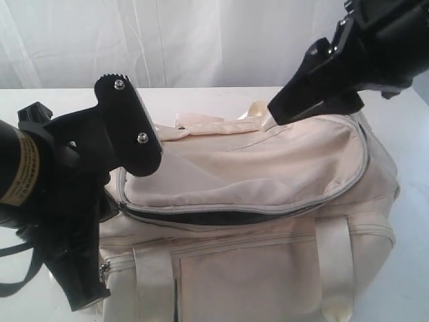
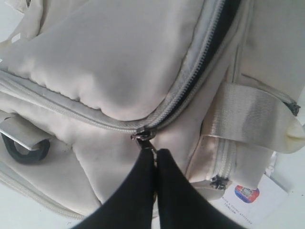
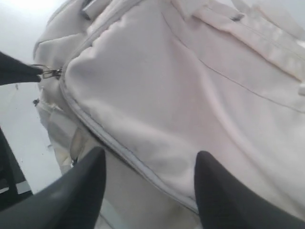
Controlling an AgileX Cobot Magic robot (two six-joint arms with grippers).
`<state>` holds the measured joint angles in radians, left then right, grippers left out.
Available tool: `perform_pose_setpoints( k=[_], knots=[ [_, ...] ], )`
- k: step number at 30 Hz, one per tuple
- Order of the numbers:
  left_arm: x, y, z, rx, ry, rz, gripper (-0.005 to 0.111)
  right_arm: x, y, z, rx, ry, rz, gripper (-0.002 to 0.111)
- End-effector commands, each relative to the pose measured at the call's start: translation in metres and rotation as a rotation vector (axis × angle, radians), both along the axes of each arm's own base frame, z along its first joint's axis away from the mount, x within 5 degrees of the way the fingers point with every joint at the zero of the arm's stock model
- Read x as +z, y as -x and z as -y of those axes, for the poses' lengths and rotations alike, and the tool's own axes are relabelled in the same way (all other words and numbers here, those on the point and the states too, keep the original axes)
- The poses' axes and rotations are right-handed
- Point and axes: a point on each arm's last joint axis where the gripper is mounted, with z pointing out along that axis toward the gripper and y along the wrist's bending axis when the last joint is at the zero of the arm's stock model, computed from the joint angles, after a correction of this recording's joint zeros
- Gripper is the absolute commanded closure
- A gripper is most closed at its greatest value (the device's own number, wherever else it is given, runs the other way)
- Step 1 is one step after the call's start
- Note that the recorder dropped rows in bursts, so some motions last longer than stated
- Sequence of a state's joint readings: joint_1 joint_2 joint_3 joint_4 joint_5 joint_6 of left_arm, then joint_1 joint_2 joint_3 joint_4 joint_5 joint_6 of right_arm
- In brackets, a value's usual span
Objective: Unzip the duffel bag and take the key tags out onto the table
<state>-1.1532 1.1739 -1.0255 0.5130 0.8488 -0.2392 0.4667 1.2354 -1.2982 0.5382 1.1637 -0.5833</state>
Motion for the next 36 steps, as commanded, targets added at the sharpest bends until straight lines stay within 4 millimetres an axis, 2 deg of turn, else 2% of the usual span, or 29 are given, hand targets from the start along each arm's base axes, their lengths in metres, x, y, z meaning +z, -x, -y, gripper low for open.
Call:
perform_pose_setpoints(
  k=[1, 5, 9, 14, 17, 20, 25, 28, 31, 33, 36],
  knots=[
    [0.001, 0.002, -0.001, 0.015, 0.027, -0.005, 0.107, -0.006, 0.023, 0.002, 0.079, -0.040, 0.214, 0.066],
    [0.001, 0.002, -0.001, 0.016, 0.037, -0.007, 0.107, -0.016, 0.049, 0.006, 0.117, -0.086, 0.358, 0.073],
    [0.000, 0.003, 0.000, 0.018, 0.044, -0.024, 0.107, -0.045, 0.063, 0.001, 0.265, -0.024, 0.386, 0.073],
    [0.000, 0.003, 0.000, 0.018, 0.048, -0.030, 0.107, -0.083, 0.064, -0.019, 0.489, 0.056, 0.445, 0.073],
    [0.000, 0.004, 0.000, 0.018, 0.049, -0.032, 0.107, -0.092, 0.057, -0.032, 0.526, 0.067, 0.523, 0.063],
    [0.000, 0.004, 0.000, 0.018, 0.049, -0.032, 0.107, -0.099, 0.044, -0.046, 0.470, 0.074, 0.600, 0.047],
    [0.000, 0.004, 0.000, 0.030, 0.057, -0.037, 0.107, -0.116, 0.041, -0.061, 0.552, 0.120, 0.614, 0.047],
    [0.000, 0.004, 0.000, 0.037, 0.062, -0.040, 0.107, -0.124, 0.038, -0.074, 0.543, 0.126, 0.643, 0.047],
    [0.000, 0.004, 0.000, 0.037, 0.062, -0.040, 0.107, -0.131, 0.044, -0.086, 0.576, 0.127, 0.644, 0.047],
    [0.000, 0.004, 0.000, 0.037, 0.062, -0.040, 0.107, -0.133, 0.049, -0.090, 0.597, 0.121, 0.639, 0.051],
    [0.000, 0.004, 0.001, 0.044, 0.068, -0.041, 0.107, -0.140, 0.050, -0.093, 0.612, 0.132, 0.612, 0.063]
  ],
)
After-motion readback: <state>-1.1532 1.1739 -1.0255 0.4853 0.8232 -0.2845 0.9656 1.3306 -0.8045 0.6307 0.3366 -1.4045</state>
